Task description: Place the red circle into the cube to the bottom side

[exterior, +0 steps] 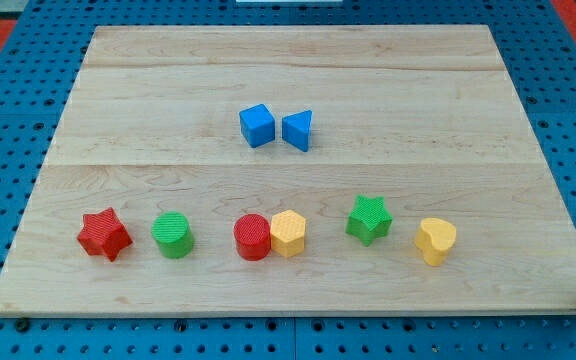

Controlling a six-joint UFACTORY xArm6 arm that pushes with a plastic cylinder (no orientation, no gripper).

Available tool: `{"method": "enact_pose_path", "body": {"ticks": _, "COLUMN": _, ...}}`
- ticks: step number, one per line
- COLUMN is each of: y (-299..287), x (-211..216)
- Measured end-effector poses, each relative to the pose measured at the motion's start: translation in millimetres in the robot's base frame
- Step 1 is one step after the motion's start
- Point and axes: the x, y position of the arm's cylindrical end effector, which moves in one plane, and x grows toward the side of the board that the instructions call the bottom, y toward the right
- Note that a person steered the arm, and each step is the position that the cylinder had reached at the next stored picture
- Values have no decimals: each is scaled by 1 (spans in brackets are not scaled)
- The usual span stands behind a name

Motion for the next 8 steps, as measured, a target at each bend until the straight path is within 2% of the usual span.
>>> {"method": "enact_pose_path", "body": {"ticks": 2, "y": -222, "x": 0}}
{"method": "enact_pose_path", "body": {"ticks": 3, "y": -289, "x": -33}}
{"method": "enact_pose_path", "body": {"ticks": 4, "y": -317, "x": -72}}
{"method": "enact_pose_path", "body": {"ticks": 5, "y": -314, "x": -63}}
{"method": "enact_pose_path", "body": {"ticks": 7, "y": -349, "x": -69}}
{"method": "enact_pose_path", "body": {"ticks": 8, "y": -340, "x": -106}}
